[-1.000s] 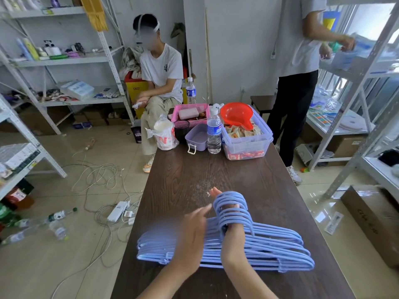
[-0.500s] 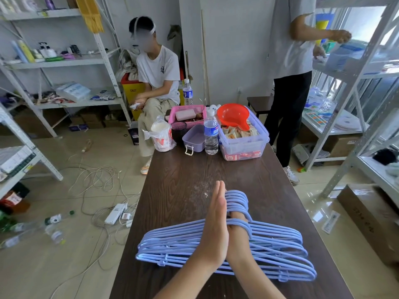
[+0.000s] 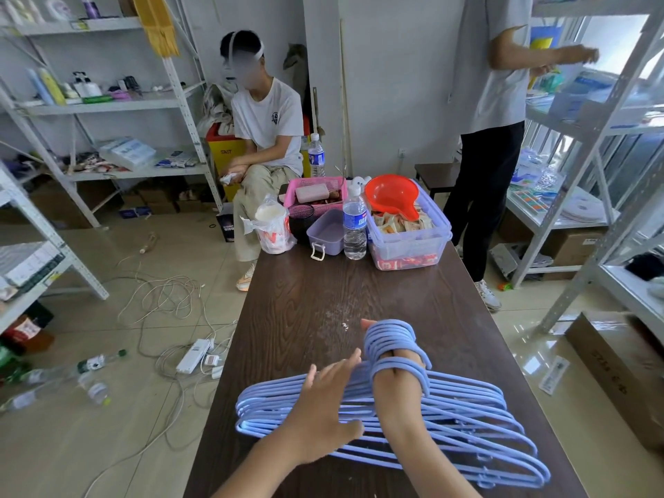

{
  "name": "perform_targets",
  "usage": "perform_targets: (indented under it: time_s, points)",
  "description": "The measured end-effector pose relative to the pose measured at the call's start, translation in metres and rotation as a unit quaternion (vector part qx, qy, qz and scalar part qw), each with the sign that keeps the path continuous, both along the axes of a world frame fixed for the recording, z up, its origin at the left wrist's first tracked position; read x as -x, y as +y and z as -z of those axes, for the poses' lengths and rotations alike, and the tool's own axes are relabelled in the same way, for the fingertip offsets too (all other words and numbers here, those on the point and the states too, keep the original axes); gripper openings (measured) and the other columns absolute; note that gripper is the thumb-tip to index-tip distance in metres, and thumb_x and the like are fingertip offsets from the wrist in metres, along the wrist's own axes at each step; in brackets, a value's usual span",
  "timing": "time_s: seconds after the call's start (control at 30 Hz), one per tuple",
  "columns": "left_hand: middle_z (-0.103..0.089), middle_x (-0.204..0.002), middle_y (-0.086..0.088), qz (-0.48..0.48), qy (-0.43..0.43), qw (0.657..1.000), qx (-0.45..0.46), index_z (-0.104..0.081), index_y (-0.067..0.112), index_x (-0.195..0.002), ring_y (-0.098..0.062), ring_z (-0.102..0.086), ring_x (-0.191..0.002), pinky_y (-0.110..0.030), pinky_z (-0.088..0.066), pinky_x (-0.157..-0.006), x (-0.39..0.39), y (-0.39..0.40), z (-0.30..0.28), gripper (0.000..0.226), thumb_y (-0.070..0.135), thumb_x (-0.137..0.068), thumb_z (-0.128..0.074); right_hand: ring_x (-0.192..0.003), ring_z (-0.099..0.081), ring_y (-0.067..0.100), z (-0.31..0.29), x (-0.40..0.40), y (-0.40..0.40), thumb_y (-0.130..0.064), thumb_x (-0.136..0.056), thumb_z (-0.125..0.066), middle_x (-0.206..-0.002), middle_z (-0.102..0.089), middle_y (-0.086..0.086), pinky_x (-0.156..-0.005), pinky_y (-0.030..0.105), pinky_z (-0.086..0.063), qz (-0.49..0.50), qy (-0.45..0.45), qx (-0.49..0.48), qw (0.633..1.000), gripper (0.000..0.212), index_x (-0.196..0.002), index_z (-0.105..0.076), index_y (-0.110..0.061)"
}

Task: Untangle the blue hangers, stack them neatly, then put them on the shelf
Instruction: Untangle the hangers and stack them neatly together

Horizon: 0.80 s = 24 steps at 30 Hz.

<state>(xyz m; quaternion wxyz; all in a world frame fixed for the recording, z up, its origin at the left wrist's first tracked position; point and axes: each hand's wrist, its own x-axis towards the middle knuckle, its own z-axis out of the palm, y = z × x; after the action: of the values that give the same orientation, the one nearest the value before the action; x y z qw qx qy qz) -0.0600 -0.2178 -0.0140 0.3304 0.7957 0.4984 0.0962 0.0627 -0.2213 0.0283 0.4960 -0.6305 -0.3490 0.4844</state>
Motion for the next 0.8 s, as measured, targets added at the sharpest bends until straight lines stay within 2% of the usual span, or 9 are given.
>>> perform_targets:
  time_s: [0.17,0.2,0.27,0.33,0.43,0.53,0.63,0.73,0.8]
  points:
    - [-0.03,-0.14,0.005,0.003,0.174,0.977,-0.12,-0.002,0.033,-0.142,-0.014,-0.023,-0.134,-0.045,-0.002,-0.117,-0.004,0.011,0.024,0.083,0.036,-0.079,-0.056,-0.084,-0.051,-0.012,-0.002,-0.007,0.003,0.009,-0.091,-0.038,-0.108,-0.053,-0.009,-0.075,0.003,-0.042,-0.132,-0.083,-0.13,0.979,0.037,-0.125,-0.043,-0.006]
    - [-0.032,-0.138,0.004,-0.013,0.179,0.975,-0.129,-0.003,0.032,-0.142,-0.015,-0.025,-0.133,-0.044,-0.004,-0.117,-0.005,0.011,0.028,0.081,0.035,-0.081,-0.056,-0.079,-0.054,-0.014,0.002,-0.01,0.002,0.011,-0.09,-0.037,-0.099,-0.055,-0.01,-0.075,0.011,-0.045,-0.122,-0.106,-0.141,0.977,0.038,-0.123,-0.046,-0.005]
    - [-0.035,-0.135,0.005,-0.037,0.177,0.973,-0.142,-0.008,0.031,-0.141,-0.015,-0.029,-0.13,-0.04,-0.009,-0.116,-0.007,0.012,0.034,0.074,0.035,-0.083,-0.054,-0.07,-0.056,-0.001,0.008,-0.013,0.0,0.013,-0.089,-0.038,-0.083,-0.057,-0.003,-0.073,0.032,-0.046,-0.119,-0.15,-0.137,0.972,0.037,-0.12,-0.049,-0.004]
    - [-0.037,-0.132,0.006,-0.046,0.171,0.972,-0.156,-0.013,0.031,-0.139,-0.015,-0.032,-0.126,-0.036,-0.012,-0.115,-0.008,0.011,0.037,0.068,0.034,-0.084,-0.052,-0.065,-0.048,0.008,0.014,-0.012,-0.003,0.011,-0.091,-0.037,-0.082,-0.055,0.011,-0.074,0.036,-0.047,-0.143,-0.19,-0.141,0.961,0.038,-0.124,-0.045,-0.005]
    - [-0.04,-0.128,0.006,-0.055,0.162,0.969,-0.177,-0.02,0.03,-0.137,-0.016,-0.036,-0.123,-0.034,-0.016,-0.112,-0.008,0.006,0.041,0.063,0.027,-0.081,-0.049,-0.065,-0.048,-0.007,0.023,-0.011,-0.012,0.01,-0.091,-0.038,-0.078,-0.053,0.008,-0.062,0.007,-0.04,-0.13,-0.18,-0.115,0.968,0.036,-0.124,-0.046,-0.002]
    - [-0.039,-0.13,0.006,-0.058,0.164,0.968,-0.183,-0.018,0.03,-0.137,-0.016,-0.035,-0.124,-0.033,-0.016,-0.113,-0.007,0.003,0.043,0.063,0.022,-0.081,-0.048,-0.051,-0.048,-0.011,0.03,-0.015,-0.017,0.01,-0.092,-0.036,-0.067,-0.045,0.003,-0.052,0.005,-0.04,-0.138,-0.113,-0.077,0.981,0.026,-0.11,-0.054,0.007]
    - [-0.038,-0.13,0.005,-0.067,0.158,0.969,-0.176,-0.015,0.03,-0.138,-0.016,-0.034,-0.123,-0.034,-0.016,-0.112,-0.008,0.003,0.042,0.066,0.017,-0.082,-0.047,-0.062,-0.051,-0.015,0.016,-0.014,-0.02,0.02,-0.085,-0.035,-0.079,-0.048,-0.005,-0.06,-0.002,-0.039,-0.14,-0.096,-0.081,0.982,0.049,-0.123,-0.046,-0.009]
    - [-0.038,-0.129,0.003,-0.067,0.169,0.967,-0.178,-0.013,0.03,-0.139,-0.018,-0.035,-0.122,-0.034,-0.018,-0.11,-0.009,0.007,0.04,0.069,0.015,-0.082,-0.049,-0.066,-0.048,0.006,0.003,-0.014,-0.025,0.021,-0.077,-0.041,-0.076,-0.044,0.004,-0.056,0.013,-0.043,-0.183,-0.052,-0.067,0.979,0.045,-0.088,-0.05,-0.022]
    - [-0.038,-0.13,0.002,-0.067,0.171,0.968,-0.174,-0.012,0.029,-0.14,-0.019,-0.035,-0.123,-0.034,-0.019,-0.11,-0.01,0.009,0.04,0.069,0.016,-0.084,-0.05,-0.071,-0.044,0.015,-0.003,-0.013,-0.025,0.015,-0.079,-0.046,-0.088,-0.044,0.022,-0.071,0.032,-0.048,-0.197,-0.007,-0.061,0.978,0.03,-0.096,-0.05,-0.009]
